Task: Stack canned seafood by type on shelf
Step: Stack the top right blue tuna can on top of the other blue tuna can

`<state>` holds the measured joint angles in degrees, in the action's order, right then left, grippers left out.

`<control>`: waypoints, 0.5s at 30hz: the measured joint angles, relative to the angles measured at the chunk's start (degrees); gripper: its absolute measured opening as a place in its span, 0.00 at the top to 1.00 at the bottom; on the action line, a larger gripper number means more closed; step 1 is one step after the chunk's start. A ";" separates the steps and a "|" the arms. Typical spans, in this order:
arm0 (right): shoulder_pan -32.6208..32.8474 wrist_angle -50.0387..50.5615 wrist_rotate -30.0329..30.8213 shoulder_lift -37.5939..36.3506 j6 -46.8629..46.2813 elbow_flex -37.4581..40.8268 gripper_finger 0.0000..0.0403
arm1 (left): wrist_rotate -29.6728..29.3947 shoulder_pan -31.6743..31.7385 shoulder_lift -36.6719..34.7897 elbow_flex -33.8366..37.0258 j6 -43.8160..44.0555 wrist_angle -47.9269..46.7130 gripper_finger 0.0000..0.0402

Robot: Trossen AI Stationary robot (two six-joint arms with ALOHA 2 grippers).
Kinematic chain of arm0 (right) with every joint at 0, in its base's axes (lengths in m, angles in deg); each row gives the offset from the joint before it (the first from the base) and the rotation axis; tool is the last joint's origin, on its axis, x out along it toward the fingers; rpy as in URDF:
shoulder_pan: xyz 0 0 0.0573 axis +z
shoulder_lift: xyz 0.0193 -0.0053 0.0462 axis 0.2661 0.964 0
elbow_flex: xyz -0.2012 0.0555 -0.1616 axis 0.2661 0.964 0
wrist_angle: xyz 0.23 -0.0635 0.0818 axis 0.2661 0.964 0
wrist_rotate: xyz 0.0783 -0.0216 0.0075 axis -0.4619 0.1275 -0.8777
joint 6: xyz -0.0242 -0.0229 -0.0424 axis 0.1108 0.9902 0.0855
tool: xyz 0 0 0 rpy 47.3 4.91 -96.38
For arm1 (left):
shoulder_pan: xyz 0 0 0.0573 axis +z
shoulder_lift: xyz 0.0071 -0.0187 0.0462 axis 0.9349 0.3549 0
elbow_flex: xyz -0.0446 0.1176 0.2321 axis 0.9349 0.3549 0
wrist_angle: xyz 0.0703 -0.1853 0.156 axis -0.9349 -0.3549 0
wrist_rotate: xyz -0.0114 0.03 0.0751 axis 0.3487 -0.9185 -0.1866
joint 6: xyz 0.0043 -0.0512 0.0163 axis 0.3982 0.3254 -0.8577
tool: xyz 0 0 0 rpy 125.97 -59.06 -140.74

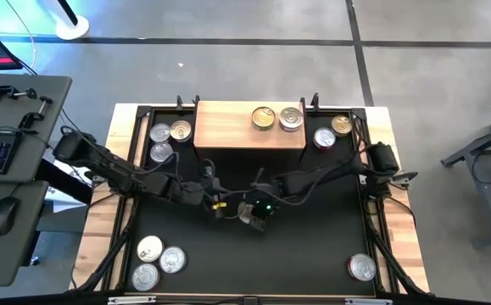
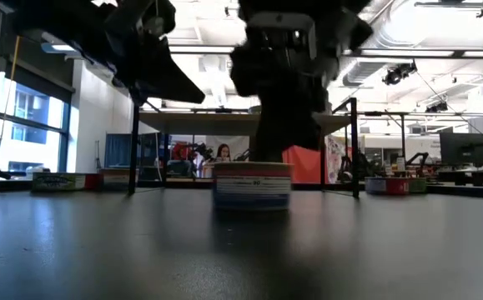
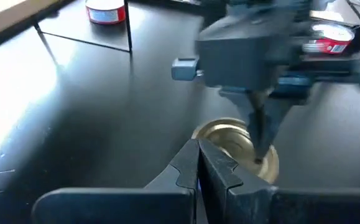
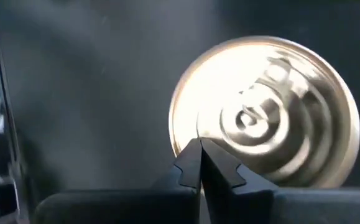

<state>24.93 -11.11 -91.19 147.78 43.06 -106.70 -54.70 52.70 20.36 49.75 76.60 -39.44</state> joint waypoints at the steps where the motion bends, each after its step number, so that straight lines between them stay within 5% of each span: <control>1: 0.04 2.84 0.39 0.03 1.74 -1.86 1.00 | 0.36 0.00 0.30 0.00 0.02 -0.04 1.00; 8: -0.21 17.11 5.26 -5.32 8.22 -4.30 1.00 | 5.63 -1.24 0.70 0.00 0.02 -0.69 1.00; 15: -0.48 3.29 1.70 -8.91 -3.36 11.32 1.00 | 6.77 -3.56 8.41 -0.02 -3.50 7.44 1.00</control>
<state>24.45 -7.82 -89.49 138.87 39.70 -95.38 -47.93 49.14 28.77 49.73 73.11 -31.99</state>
